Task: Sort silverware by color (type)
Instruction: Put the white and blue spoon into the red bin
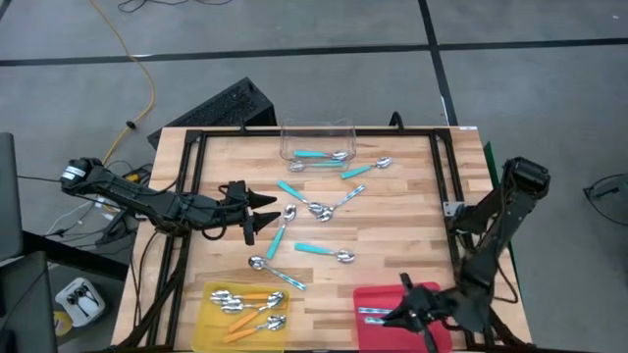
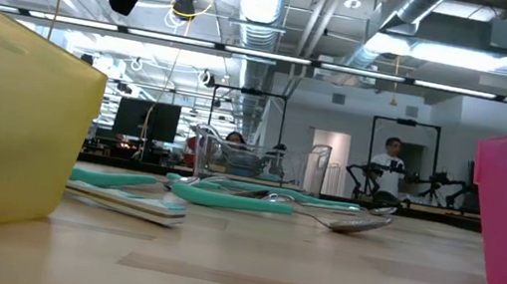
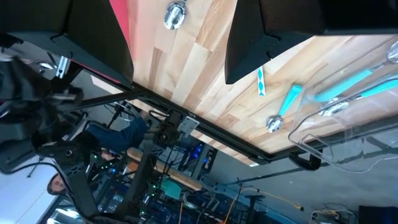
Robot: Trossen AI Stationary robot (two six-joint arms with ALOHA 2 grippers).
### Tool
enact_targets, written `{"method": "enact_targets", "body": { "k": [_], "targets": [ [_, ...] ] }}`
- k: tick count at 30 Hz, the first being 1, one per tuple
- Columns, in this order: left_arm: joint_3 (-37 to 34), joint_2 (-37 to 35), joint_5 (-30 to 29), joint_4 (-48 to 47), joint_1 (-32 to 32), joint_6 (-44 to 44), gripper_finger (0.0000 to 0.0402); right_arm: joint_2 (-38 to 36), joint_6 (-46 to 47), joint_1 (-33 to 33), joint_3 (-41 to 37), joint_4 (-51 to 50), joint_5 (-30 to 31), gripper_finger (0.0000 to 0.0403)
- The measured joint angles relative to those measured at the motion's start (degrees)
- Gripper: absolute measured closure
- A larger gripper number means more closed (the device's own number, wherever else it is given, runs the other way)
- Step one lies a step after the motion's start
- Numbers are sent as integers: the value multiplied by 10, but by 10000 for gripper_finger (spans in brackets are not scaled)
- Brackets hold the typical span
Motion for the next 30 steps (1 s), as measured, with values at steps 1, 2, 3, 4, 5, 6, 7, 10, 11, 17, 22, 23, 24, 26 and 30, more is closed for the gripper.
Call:
{"method": "enact_targets", "body": {
  "k": [1, 2, 3, 4, 5, 6, 7, 10, 11, 17, 22, 23, 24, 26, 30],
  "targets": [
    [0, 0, 0, 0, 0, 0, 164, 0, 29, 7, 0, -22, 10, 359],
    [0, 0, 0, 0, 0, -2, 164, 0, 55, 13, 0, -40, 17, 359],
    [0, 0, 0, 0, 0, -4, 164, 0, 78, 17, 0, -56, 23, 359],
    [0, 0, 0, 0, 0, -4, 164, 0, 100, 21, 0, -73, 25, 359],
    [0, 0, 0, 0, 0, -5, 164, 0, 119, 24, 0, -88, 25, 359],
    [0, 0, 0, 0, 0, -5, 164, 0, 136, 28, 0, -102, 25, 359],
    [0, 0, 0, 0, 0, -5, 164, 0, 152, 32, 0, -113, 25, 359],
    [0, 0, 0, 0, 0, -13, 164, 0, 191, 44, 0, -143, 25, 358],
    [0, 0, 0, 0, 0, -14, 164, 1, 201, 47, 0, -152, 25, 358],
    [0, 0, 0, 0, 0, -18, 164, 7, 261, 51, 0, -213, 24, 358],
    [0, 0, 0, 0, 0, -20, 164, 7, 283, 41, 0, -247, 23, 358],
    [0, 0, 0, 0, 0, -20, 164, 7, 283, 40, 0, -248, 19, 358],
    [0, 0, 0, 0, 0, -20, 164, 7, 284, 40, 0, -248, 13, 358],
    [0, 0, 0, 0, 0, -20, 164, 14, 284, 38, 0, -248, 2, 358],
    [0, 0, -1, 0, 0, -20, 164, 53, 285, 21, -1, -263, -29, 358]
  ]
}}
